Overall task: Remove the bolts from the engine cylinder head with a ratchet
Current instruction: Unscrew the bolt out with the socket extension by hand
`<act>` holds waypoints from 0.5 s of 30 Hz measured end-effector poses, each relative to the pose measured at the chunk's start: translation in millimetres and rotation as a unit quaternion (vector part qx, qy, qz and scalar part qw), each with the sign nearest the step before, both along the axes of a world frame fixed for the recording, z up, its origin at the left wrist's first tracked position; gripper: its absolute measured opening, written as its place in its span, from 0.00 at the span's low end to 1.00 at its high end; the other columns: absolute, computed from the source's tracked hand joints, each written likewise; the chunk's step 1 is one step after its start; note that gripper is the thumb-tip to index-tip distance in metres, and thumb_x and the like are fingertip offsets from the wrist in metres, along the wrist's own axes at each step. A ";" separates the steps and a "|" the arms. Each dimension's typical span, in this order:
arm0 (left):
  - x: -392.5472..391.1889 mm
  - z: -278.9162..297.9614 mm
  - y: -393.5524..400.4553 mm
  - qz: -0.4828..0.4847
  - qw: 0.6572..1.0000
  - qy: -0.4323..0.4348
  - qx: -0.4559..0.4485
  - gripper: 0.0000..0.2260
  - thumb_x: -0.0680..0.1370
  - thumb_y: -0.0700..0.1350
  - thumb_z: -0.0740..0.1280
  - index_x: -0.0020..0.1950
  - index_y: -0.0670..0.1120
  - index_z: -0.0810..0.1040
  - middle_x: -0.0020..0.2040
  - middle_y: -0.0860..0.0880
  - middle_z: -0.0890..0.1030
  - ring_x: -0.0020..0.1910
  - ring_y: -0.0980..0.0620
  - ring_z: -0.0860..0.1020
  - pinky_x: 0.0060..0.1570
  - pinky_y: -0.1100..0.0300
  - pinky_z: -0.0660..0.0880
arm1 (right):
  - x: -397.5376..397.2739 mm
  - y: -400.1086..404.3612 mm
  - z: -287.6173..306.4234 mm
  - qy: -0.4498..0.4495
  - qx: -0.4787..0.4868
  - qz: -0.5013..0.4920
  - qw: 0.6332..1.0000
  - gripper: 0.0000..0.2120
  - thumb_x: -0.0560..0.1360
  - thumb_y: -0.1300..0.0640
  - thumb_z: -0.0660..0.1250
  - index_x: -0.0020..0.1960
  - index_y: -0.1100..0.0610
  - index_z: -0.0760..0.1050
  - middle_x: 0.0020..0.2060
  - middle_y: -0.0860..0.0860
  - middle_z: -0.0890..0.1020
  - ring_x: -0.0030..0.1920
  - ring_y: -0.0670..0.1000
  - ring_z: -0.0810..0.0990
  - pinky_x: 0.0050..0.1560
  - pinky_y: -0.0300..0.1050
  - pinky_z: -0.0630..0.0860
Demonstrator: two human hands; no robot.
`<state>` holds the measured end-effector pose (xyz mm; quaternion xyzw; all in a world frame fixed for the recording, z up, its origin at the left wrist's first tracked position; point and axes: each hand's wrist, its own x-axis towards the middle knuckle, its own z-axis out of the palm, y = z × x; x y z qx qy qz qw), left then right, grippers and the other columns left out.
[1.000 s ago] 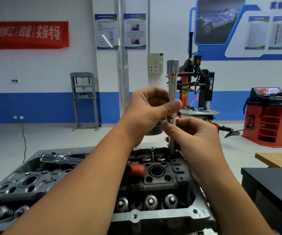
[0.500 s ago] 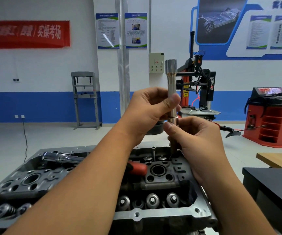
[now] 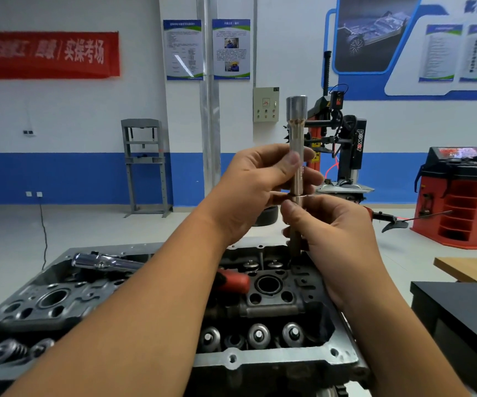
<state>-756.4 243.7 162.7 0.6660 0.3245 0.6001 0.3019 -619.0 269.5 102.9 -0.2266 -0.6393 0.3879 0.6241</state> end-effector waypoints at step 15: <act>0.3 -2.4 2.9 0.020 0.999 0.035 -0.007 0.07 0.84 0.36 0.64 0.59 0.40 0.81 0.45 0.44 0.87 0.50 0.43 0.84 0.57 0.42 0.80 | 0.7 0.6 -0.1 0.010 -0.016 0.015 1.000 0.03 0.75 0.53 0.77 0.43 0.49 0.86 0.35 0.54 0.86 0.37 0.55 0.84 0.41 0.55 0.79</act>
